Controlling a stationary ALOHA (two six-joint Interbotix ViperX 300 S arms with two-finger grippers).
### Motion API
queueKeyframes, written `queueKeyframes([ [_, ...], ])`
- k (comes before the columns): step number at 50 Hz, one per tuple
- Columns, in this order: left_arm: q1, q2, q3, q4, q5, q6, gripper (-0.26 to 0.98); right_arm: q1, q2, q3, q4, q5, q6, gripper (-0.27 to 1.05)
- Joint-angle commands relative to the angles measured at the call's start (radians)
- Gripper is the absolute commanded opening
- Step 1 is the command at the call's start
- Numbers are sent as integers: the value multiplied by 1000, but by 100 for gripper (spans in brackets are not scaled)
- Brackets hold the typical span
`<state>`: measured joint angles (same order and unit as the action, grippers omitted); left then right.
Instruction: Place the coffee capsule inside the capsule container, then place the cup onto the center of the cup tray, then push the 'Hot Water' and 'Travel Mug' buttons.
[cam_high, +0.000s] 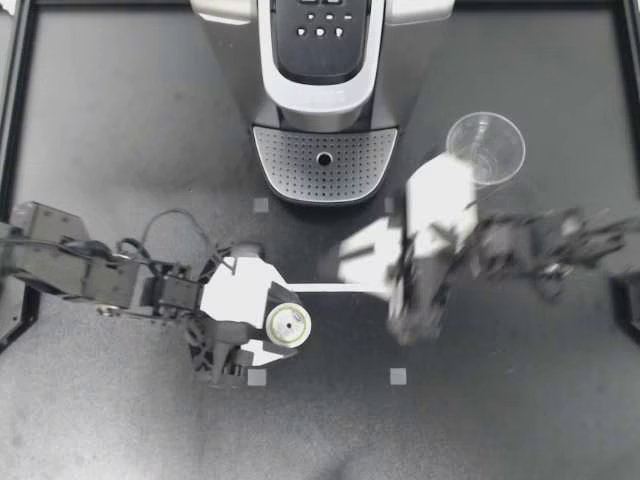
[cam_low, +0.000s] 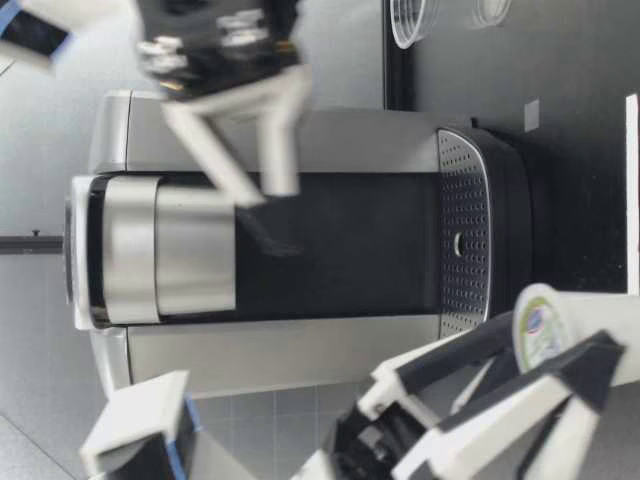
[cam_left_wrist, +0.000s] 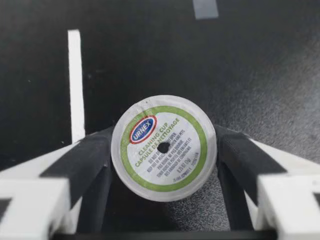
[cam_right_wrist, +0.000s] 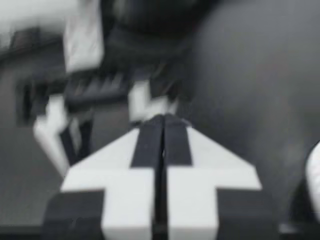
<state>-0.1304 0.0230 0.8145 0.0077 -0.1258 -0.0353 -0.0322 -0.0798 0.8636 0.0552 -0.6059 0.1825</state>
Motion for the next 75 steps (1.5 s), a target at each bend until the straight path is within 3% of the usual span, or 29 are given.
queueKeyframes([
  [1,-2,-46,-3,0,-5,-2,38,-35,-35,6,9,-92,2,7],
  [22,-2,-89,17,-6,-5,-6,38,-169,-74,6,20,-192,-14,7],
  [40,-2,-83,15,-6,-9,-5,38,-187,-104,-2,18,-230,-25,7],
  [75,-2,-86,8,-6,-17,-2,38,-250,-147,-110,18,-255,-75,7],
])
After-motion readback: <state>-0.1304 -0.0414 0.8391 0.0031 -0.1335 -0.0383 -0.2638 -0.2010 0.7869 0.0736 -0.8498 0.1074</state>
